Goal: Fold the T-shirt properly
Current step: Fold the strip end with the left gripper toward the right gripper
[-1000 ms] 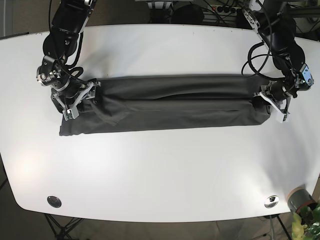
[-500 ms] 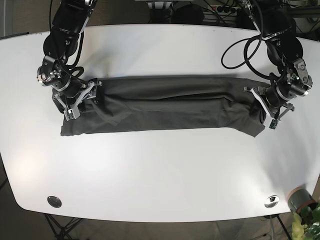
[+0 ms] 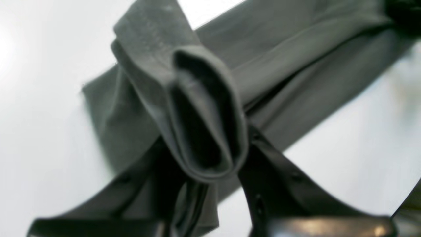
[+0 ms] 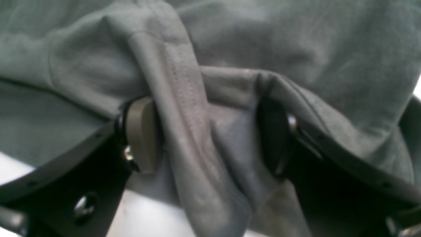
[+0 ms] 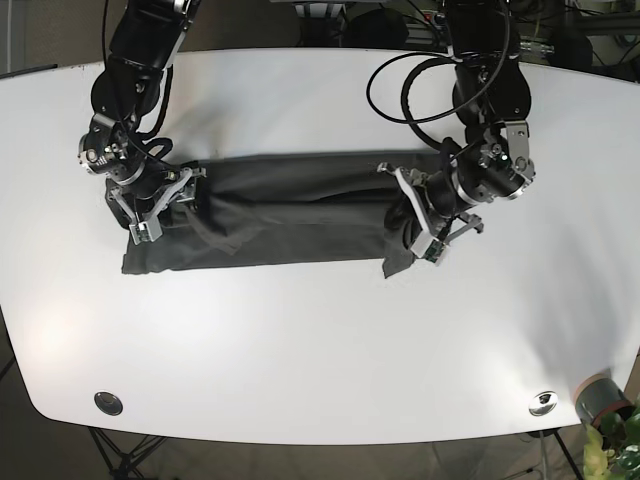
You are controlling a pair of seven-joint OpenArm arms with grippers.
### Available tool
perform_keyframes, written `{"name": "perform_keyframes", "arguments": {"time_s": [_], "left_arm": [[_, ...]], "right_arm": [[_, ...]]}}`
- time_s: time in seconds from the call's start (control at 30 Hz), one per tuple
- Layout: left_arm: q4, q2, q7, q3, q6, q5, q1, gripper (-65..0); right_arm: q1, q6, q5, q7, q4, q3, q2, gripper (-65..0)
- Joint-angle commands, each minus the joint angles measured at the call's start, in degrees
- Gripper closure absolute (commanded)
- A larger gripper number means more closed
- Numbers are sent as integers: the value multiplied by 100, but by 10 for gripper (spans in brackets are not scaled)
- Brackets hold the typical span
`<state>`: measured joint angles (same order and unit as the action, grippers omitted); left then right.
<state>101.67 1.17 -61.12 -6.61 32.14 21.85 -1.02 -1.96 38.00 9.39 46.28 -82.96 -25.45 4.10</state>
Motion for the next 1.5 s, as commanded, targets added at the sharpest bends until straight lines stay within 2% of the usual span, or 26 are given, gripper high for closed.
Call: {"name": "perform_keyframes", "arguments": {"time_s": [0.0, 0.23, 0.47, 0.57, 0.63, 0.77, 0.8, 0.9, 0.93, 1.03, 1.17, 1.33, 1.47], "left_arm": [[-105, -183, 130, 182, -150, 97, -114, -22], [-800, -394, 139, 534, -722, 106, -501, -22], [-1011, -578, 147, 613, -792, 97, -624, -22], [-1090, -587, 314, 622, -801, 97, -703, -25], [-1116, -587, 411, 666, -801, 97, -764, -51], [-1230, -561, 438, 885, -942, 97, -817, -181], [-1230, -561, 446, 912, -1153, 97, -817, -218], [-1239, -578, 446, 964, -1654, 97, -843, -274], [-1248, -578, 446, 1114, -1891, 97, -887, -307], [-1187, -570, 446, 1641, -2190, 97, -984, -376], [-879, -578, 446, 2011, -2348, -132, -975, -386], [-290, -561, 446, 2582, -2190, -615, -958, -388], [27, -535, 455, 2274, -1961, -809, -791, -388]], "right_arm": [[-29, 29, -2, 123, -43, 0, 17, -430], [-37, 29, -2, 132, -43, 9, -10, -430], [-20, 29, -2, 132, -43, 9, -10, -430], [-20, 29, -2, 132, -43, 9, -10, -430], [-20, 29, -2, 132, -43, 9, -10, -430], [-20, 29, -2, 132, -34, 9, -10, -430], [-20, 29, -2, 132, -43, 9, -10, -430], [-20, 29, -2, 132, -43, 9, -10, -430], [-20, 29, -2, 132, -43, 9, -10, -430], [-29, 29, -2, 132, -43, 9, -10, -430], [-20, 29, -2, 141, -43, 9, -10, -430], [-29, 38, -2, 150, -51, 9, -10, -430], [-20, 38, 6, 150, -183, 0, -10, -430]]}}
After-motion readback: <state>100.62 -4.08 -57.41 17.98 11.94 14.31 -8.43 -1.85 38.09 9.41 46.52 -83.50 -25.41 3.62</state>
